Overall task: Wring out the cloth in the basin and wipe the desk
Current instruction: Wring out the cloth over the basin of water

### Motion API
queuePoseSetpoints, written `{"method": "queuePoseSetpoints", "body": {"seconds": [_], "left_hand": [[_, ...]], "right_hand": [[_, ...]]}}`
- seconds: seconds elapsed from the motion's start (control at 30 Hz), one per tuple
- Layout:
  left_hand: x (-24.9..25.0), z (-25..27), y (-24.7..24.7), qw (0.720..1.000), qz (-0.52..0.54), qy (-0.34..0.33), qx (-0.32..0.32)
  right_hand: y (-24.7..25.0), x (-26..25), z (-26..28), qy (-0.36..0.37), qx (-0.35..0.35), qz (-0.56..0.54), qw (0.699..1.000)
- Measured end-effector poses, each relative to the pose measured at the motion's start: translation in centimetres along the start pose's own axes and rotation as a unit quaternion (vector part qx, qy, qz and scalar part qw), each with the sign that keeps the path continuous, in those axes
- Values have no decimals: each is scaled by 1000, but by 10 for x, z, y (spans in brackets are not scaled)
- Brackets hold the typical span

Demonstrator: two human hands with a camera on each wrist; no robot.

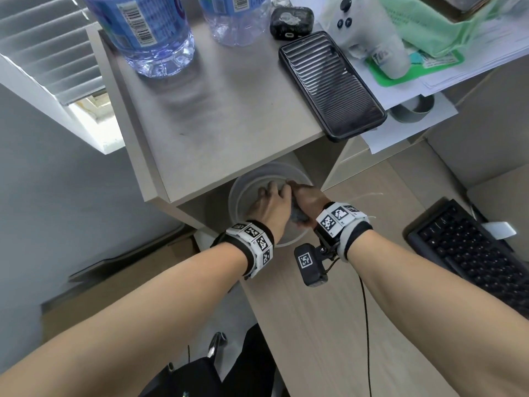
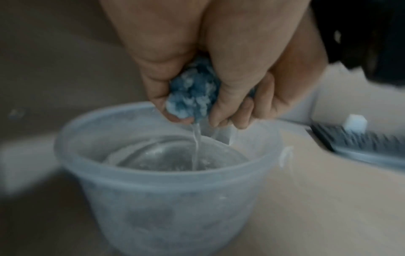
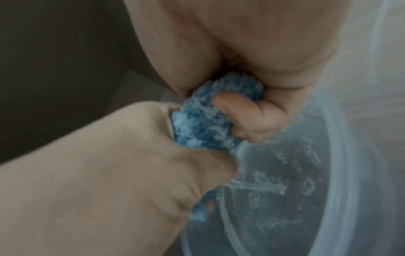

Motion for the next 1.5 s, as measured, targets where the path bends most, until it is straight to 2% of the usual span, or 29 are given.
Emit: {"method": "queuePoseSetpoints", "body": {"seconds": [0.1,0.2,0.3,0.37,0.47,0.6,0.63,0.67,0.8,0.87,0.93,0.97,1.0,1.07,1.13,1.2,1.37,1.43,1.5], "left_hand": [[-19,-10,-9,986,159,43,-21],[-35,-14,-20,946,315,65,-42],[-43,-13,-29,905,414,63,-74],[-44,-10,-37,866,484,64,-105],[-39,-7,-46,789,596,47,-142],[-26,3,-48,722,666,20,-186],[-24,5,-48,716,670,20,-193],[-25,5,-48,726,662,24,-185],[-35,0,-25,869,491,26,-58],[-32,3,-8,919,394,5,1],[-29,5,6,970,238,-4,44],[-25,6,9,989,140,-4,40],[-21,7,10,998,56,-9,27],[-14,10,9,998,-48,-29,1],[-7,12,7,995,-94,-44,5],[-2,11,5,995,-90,-38,13],[-21,-1,-2,996,74,47,-28],[-30,-6,-10,981,185,56,-26],[-36,-9,-21,947,313,60,-43]], "right_hand": [[1,-3,-1,45,29,15,998],[-5,-9,-1,92,1,-28,995],[-7,-15,-2,119,-30,-29,992],[-8,-19,2,130,-47,-28,990],[-15,-26,9,155,-95,-24,983],[-21,-32,14,196,-142,-27,970],[-22,-31,14,195,-145,-26,970],[-21,-30,14,189,-142,-26,971],[-12,-23,11,125,-92,-80,985],[-14,-13,7,49,-109,-98,988],[-17,-4,7,-13,-139,-119,983],[-17,-1,10,-32,-143,-141,979],[-16,2,14,-42,-139,-166,975],[-13,8,15,-48,-135,-180,973],[-14,14,14,-61,-125,-145,980],[-16,19,10,-75,-80,-93,990],[-11,9,-6,-18,33,-51,998],[-8,-3,-3,11,50,53,997],[-9,-17,0,43,51,180,981]]}}
Point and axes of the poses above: each hand's wrist, its own z-axis away from the middle knuckle, its own y-axis out of the back of the hand, x = y × z, the point moved 8 cm from there along -z, towards the middle knuckle, and after that the axes turned 15 degrees about -x, right-handed, at the moved point
